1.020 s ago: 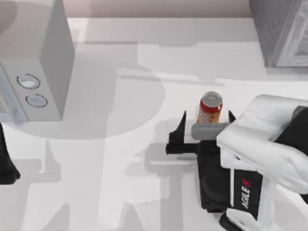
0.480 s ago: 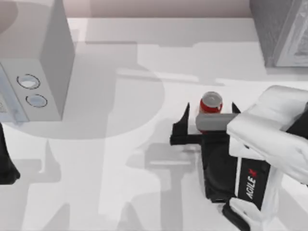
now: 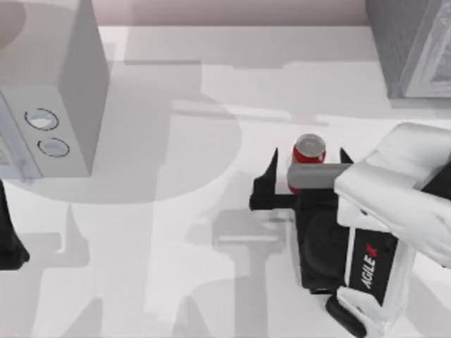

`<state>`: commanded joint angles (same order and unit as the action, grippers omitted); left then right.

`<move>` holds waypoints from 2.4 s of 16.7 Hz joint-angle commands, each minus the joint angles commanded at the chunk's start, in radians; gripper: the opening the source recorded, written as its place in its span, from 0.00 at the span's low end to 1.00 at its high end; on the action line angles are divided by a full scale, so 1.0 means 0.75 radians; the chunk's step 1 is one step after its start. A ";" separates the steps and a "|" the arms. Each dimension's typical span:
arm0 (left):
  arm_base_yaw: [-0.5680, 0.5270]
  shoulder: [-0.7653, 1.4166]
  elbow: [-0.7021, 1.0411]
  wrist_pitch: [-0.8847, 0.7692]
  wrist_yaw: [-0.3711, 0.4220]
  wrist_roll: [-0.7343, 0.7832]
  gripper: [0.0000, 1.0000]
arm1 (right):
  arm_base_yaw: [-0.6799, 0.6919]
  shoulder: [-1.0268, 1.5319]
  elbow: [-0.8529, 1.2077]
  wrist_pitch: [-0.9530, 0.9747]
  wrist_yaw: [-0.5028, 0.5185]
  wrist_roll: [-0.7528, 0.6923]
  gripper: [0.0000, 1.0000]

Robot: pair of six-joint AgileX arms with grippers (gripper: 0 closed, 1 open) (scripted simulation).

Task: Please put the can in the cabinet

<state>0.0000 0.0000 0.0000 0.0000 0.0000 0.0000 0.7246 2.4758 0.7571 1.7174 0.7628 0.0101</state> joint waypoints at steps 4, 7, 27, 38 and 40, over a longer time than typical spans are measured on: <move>0.000 0.000 0.000 0.000 0.000 0.000 1.00 | 0.000 0.000 0.000 0.000 0.000 0.000 0.70; 0.000 0.000 0.000 0.000 0.000 0.000 1.00 | 0.000 0.000 0.000 0.000 0.000 0.000 0.47; 0.000 0.000 0.000 0.000 0.000 0.000 1.00 | -0.001 -0.108 -0.009 -0.096 -0.008 0.005 0.00; 0.000 0.000 0.000 0.000 0.000 0.000 1.00 | 0.001 -0.447 -0.032 -0.422 -0.012 0.006 0.00; 0.000 0.000 0.000 0.000 0.000 0.000 1.00 | 0.001 -0.509 -0.035 -0.481 -0.012 0.007 0.00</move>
<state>0.0000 0.0000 0.0000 0.0000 0.0000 0.0000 0.7253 2.0940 0.7307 1.3567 0.7540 0.0155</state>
